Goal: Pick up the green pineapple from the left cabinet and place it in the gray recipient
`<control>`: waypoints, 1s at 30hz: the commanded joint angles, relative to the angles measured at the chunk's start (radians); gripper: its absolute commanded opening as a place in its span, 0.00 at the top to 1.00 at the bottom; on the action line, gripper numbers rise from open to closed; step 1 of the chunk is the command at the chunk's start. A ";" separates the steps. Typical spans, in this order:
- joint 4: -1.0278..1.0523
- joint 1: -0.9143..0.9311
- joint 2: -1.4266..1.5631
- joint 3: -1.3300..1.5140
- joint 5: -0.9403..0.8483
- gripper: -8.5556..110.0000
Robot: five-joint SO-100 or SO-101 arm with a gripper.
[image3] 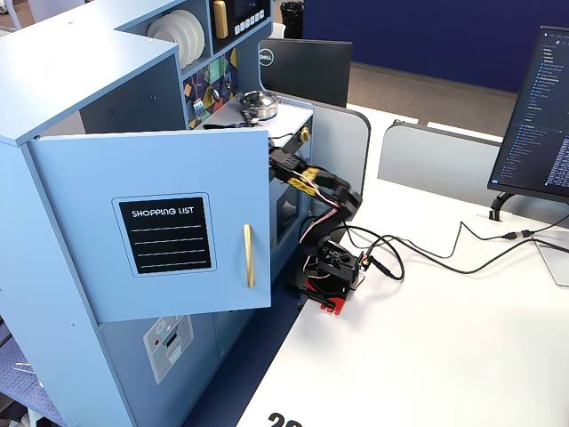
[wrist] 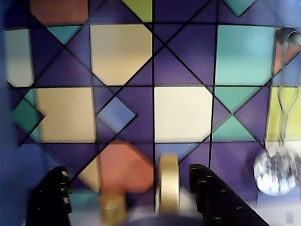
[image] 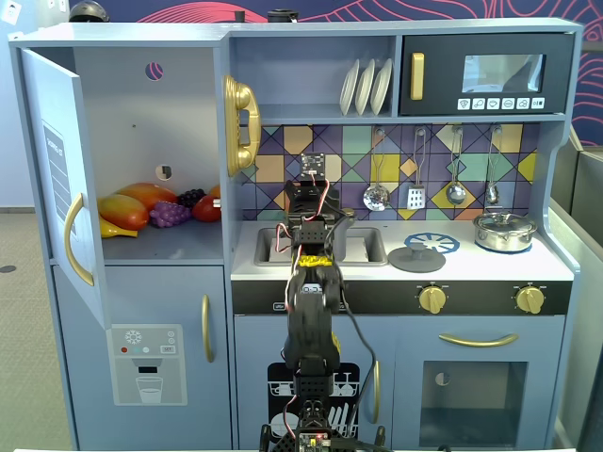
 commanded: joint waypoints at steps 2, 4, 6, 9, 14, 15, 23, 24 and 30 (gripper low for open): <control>0.497 0.023 0.472 0.120 0.106 0.75; 0.646 0.032 0.583 0.202 0.077 0.76; 0.761 0.044 0.660 0.282 0.080 0.78; 0.873 0.061 0.726 0.422 0.057 0.80; 0.934 0.032 0.765 0.666 0.026 0.82; 0.931 0.031 0.770 0.723 0.025 0.82; 0.919 0.029 0.857 1.058 0.066 0.87; 0.965 0.012 0.854 1.058 0.107 0.89; 1.410 -0.009 0.879 1.060 -0.063 0.92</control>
